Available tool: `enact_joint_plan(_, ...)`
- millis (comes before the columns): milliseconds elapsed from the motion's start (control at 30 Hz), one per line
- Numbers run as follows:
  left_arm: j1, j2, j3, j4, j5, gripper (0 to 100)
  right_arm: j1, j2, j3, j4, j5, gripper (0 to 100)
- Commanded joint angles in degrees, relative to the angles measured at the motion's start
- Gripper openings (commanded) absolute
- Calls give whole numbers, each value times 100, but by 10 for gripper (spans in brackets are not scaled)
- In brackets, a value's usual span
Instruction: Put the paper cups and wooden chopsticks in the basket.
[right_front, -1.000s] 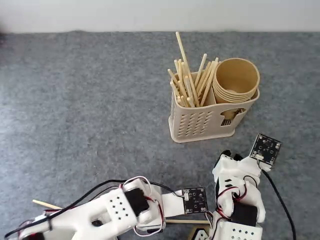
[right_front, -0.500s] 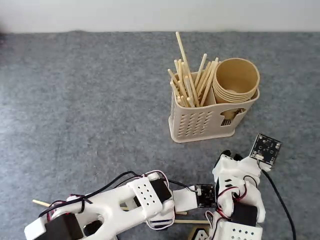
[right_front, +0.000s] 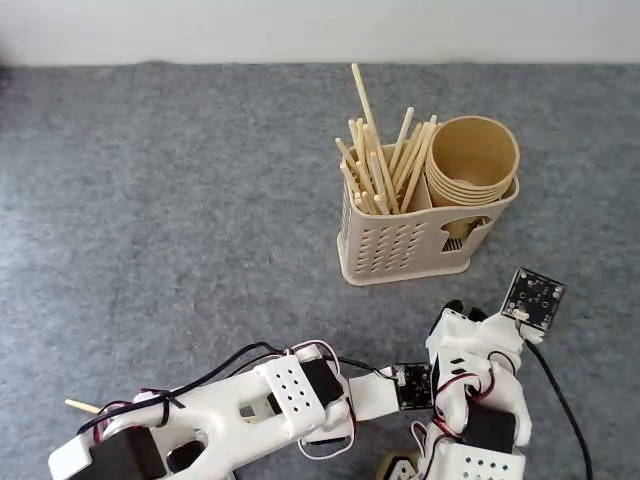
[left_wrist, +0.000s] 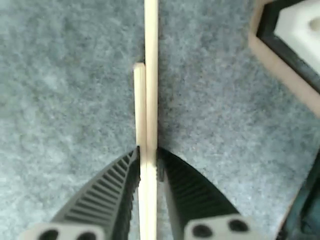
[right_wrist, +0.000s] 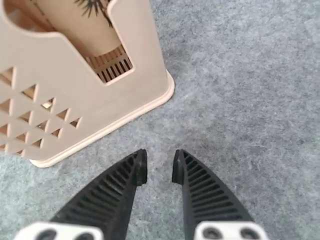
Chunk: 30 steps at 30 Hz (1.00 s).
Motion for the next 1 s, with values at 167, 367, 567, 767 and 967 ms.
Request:
enact_joint_plan(167,-440,-26,-303,-299,70,13,-40,-75,-35,-92,70,101)
enact_joint_plan(367,-1459,-26,-1121,62,0,13,-40,-75,-35,-92,70,101)
enact_joint_plan(567,-1609,-26,-2018,633,-290,13,-40,-75,-35,-92,70,101)
enact_joint_plan(767,-1609,18,-1921,695,-290,13,-40,-75,-35,-84,70,101)
enact_joint_plan(967,-1407,18,-1244,343,-264,14,-75,-75,-97,-119,62,103)
